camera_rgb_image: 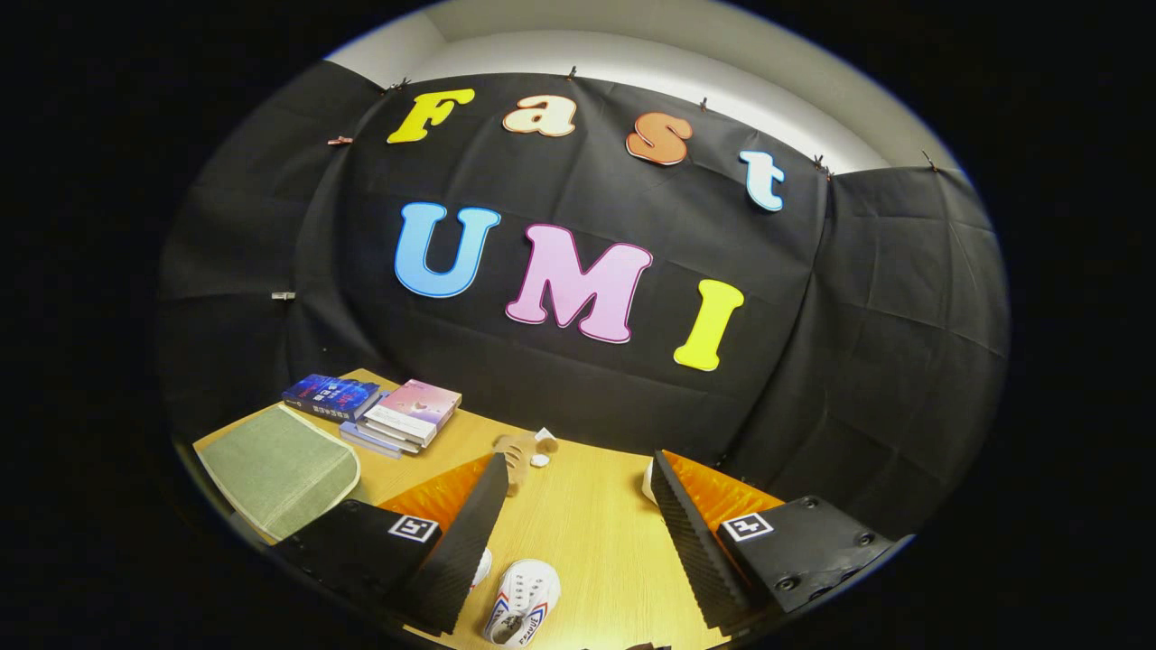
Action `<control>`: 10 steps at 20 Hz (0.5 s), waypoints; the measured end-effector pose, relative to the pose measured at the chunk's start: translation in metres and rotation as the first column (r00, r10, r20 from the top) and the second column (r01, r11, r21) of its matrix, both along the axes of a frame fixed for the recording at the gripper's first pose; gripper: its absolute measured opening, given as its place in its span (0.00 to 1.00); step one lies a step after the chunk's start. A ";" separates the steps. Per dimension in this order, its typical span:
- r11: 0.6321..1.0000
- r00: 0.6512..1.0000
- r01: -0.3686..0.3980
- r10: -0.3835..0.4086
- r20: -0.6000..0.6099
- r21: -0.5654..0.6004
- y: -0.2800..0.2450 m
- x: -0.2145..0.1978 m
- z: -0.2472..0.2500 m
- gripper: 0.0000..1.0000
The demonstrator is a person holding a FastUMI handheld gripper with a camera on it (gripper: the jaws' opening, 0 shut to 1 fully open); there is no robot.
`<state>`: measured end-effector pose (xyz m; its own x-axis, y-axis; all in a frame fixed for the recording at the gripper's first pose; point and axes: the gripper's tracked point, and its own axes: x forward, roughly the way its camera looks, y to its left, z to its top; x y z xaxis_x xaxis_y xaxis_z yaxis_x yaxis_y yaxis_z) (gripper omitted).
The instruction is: Open the storage box then place both shoes into the box .Put the left shoe in first, then the right shoe, with the right side of both shoes facing outward in a uniform manner.
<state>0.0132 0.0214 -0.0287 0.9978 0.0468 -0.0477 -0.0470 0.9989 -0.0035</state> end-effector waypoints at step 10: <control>0.998 0.998 -0.057 0.056 0.003 0.035 0.013 0.002 0.001 0.98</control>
